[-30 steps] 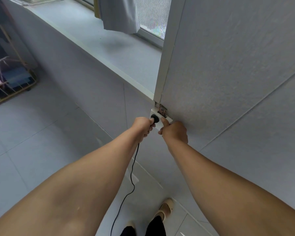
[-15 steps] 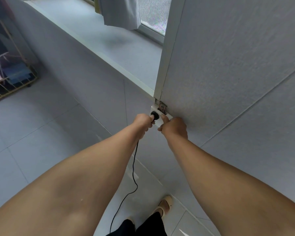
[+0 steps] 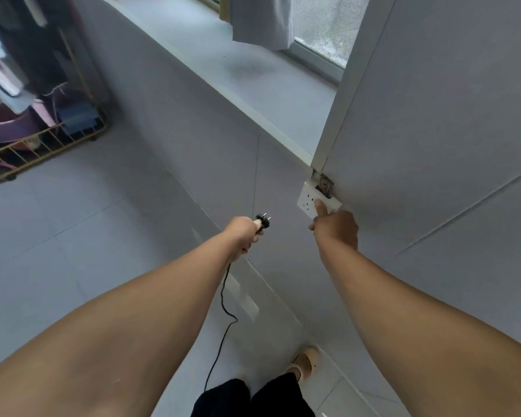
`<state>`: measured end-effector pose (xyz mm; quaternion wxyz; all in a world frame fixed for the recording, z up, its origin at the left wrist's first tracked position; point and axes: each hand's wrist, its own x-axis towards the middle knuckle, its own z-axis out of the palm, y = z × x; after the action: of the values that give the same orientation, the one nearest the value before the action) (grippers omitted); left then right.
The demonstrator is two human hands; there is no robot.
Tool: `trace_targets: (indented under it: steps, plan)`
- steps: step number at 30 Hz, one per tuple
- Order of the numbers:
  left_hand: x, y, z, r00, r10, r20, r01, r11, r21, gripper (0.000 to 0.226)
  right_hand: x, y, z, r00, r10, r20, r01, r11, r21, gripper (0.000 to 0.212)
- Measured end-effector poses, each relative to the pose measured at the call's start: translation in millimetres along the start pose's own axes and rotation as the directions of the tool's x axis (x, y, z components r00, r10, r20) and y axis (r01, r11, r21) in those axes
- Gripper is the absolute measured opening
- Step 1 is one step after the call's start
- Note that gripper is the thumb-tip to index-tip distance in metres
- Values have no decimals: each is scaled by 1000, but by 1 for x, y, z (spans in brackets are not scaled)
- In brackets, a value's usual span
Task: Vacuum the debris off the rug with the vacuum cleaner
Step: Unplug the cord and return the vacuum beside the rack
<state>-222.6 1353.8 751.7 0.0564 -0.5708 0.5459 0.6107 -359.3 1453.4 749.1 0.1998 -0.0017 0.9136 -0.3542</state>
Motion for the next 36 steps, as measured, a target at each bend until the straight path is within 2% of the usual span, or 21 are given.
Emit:
trace_targets:
  steps: [4, 8, 12, 15, 19, 21, 24, 30, 36]
  plan:
    - [-13, -20, -6, 1000, 6, 21, -5, 998, -60, 33, -23, 2, 7, 994, -38, 107, 36, 999, 25, 42]
    - [-30, -40, -15, 1000, 23, 11, -21, 984, -177, 30, -52, 7, 10, 936, -119, 331, 105, 993, 62, 26]
    - [-52, -58, -23, 1000, 13, 12, -10, 970, -245, 28, -75, 14, 13, 861, -145, 488, 152, 988, 27, 21]
    - [-69, -87, -35, 996, 9, -89, -38, 945, -324, 26, -96, 25, 23, 802, -136, 582, 196, 980, -41, 23]
    - [-97, -146, -43, 955, -78, -287, -53, 904, -424, 19, -130, 56, 34, 675, -87, 733, 276, 951, -141, 19]
    - [-108, -176, -40, 931, -131, -341, -57, 871, -488, 18, -148, 75, 39, 613, -63, 788, 331, 926, -183, 17]
    - [-130, -216, -37, 904, -188, -385, -56, 839, -542, 17, -178, 101, 49, 514, -21, 857, 381, 902, -206, 9]
    - [-191, -312, -39, 828, -372, -419, 15, 762, -648, 24, -258, 154, 68, 280, 53, 958, 535, 820, -202, 20]
    - [-243, -401, -39, 738, -538, -408, -4, 601, -799, 21, -339, 205, 81, 79, 181, 980, 617, 764, -191, 24]
